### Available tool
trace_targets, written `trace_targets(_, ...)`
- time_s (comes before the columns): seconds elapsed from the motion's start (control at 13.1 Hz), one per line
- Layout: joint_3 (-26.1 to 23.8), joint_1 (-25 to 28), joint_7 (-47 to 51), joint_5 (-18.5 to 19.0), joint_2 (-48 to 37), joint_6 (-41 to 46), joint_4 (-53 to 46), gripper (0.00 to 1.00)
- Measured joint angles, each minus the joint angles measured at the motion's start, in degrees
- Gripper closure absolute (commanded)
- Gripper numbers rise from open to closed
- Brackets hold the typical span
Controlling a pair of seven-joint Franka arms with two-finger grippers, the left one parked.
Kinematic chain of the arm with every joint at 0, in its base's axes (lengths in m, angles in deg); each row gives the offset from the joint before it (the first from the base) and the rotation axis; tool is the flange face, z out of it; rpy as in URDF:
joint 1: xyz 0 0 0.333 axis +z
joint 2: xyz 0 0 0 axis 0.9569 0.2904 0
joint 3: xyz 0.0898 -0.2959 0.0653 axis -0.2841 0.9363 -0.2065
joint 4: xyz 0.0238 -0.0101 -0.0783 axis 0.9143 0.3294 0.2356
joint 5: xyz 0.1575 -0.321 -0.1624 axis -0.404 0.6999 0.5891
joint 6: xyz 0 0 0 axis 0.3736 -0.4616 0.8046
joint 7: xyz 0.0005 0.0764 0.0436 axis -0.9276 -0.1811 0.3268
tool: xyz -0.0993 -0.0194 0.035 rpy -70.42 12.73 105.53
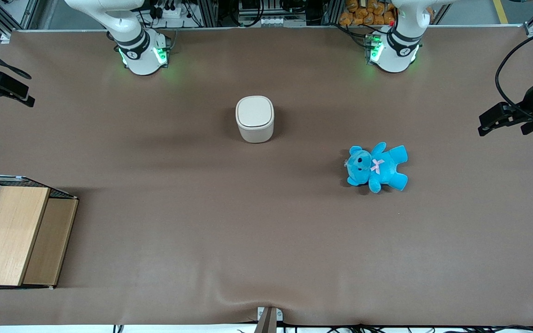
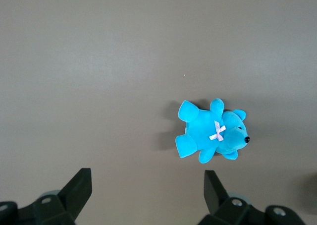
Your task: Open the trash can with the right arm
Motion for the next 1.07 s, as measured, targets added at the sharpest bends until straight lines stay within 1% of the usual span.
trace_targets(0.46,0.09,0.0,0.01,0.01,0.55,0.1,0.0,0.0)
trace_targets(0.76,-0.34,0.47,0.01,-0.09,0.95,1.93,0.0,0.0)
trace_targets(0.92,-1.74,1.6,1.76,-0.16,0.96,2.01,-0.02,0.0)
trace_targets(1.07,-4.4,2.43,3.8,-0.76,1.02,2.0,-0.03,0.0)
